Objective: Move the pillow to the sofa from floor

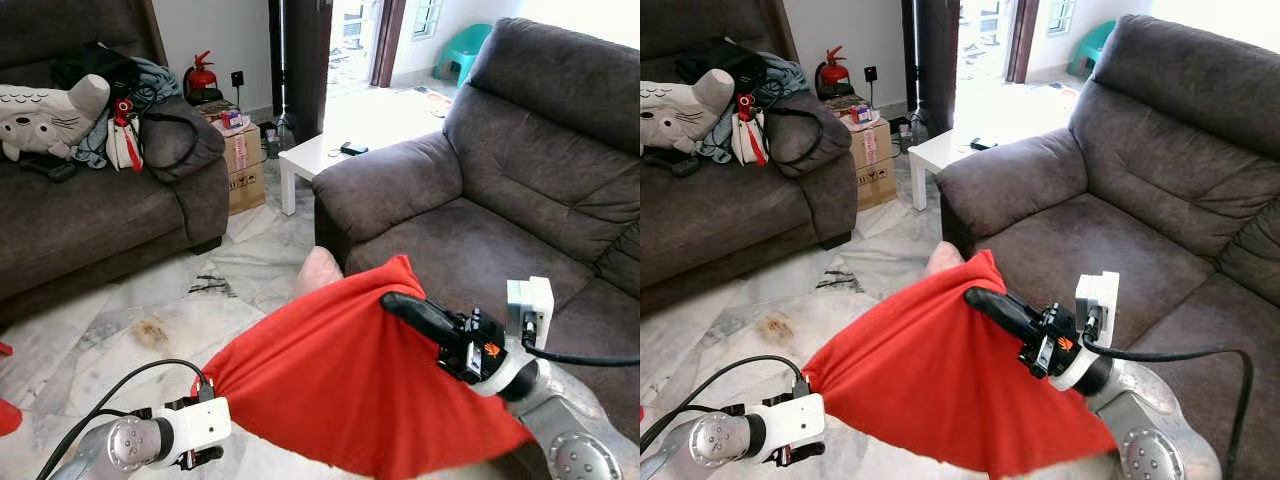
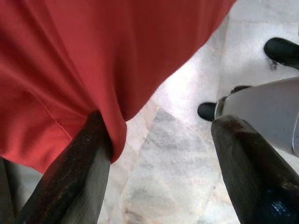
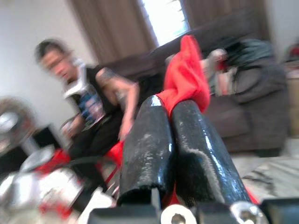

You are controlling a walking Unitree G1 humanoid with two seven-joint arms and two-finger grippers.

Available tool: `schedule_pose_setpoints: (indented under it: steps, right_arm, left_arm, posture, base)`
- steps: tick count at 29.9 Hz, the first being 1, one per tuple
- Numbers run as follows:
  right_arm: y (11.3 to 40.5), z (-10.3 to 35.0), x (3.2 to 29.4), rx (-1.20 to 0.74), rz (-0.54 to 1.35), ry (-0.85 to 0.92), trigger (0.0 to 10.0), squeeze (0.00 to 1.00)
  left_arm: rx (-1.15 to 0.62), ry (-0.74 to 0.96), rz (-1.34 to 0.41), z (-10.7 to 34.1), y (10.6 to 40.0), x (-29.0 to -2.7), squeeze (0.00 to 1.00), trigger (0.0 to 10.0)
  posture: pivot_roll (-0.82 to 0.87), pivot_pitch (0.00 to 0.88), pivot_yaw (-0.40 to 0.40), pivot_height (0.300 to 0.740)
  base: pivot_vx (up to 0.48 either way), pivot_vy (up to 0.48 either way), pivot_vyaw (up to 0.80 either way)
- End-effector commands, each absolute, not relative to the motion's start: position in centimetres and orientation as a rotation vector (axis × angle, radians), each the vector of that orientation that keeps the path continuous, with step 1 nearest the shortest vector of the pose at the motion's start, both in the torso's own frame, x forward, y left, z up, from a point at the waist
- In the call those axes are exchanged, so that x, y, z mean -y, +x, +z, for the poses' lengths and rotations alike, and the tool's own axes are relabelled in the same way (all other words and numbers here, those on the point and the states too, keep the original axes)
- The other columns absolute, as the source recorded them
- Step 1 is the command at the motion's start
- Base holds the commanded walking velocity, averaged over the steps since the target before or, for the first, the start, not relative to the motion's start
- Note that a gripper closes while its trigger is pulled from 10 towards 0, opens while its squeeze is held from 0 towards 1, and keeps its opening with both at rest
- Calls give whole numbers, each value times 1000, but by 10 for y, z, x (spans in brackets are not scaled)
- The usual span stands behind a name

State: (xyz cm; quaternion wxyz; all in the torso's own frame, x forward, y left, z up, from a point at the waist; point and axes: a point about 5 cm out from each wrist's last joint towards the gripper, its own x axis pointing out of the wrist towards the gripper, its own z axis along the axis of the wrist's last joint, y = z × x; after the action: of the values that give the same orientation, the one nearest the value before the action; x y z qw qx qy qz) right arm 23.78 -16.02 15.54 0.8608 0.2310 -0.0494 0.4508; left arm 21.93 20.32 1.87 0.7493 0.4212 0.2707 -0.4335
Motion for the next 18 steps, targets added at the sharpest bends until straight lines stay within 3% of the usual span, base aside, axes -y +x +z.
schedule_pose_setpoints:
  steps: [1, 4, 8, 11, 18]
  right_arm:
    - [252, 201, 182, 398, 810, 443, 10000, 0]
    - [264, 195, 187, 372, 698, 399, 10000, 0]
    - [267, 179, 184, 279, 681, 329, 10000, 0]
    - [259, 145, 176, 87, 761, 213, 10000, 0]
    - [256, 102, 183, -78, 677, 141, 10000, 0]
  left_arm:
    - [-700, 924, -961, 4, 207, -212, 0, 10000]
    - [-700, 921, -964, 4, 208, -211, 0, 10000]
    - [-694, 912, -971, 5, 208, -210, 0, 10000]
    - [-695, 915, -988, 4, 206, -209, 0, 10000]
    - [-692, 913, -1000, 3, 205, -208, 0, 10000]
  posture:
    - [42, 0, -40, 740]
    - [43, 0, -40, 740]
    - [46, 0, -42, 740]
    - [47, 0, -43, 740]
    - [47, 0, -41, 740]
  base:
    - [0, 0, 0]
    - [0, 0, 0]
    - [0, 0, 0]
    - [0, 0, 0]
    - [0, 0, 0]
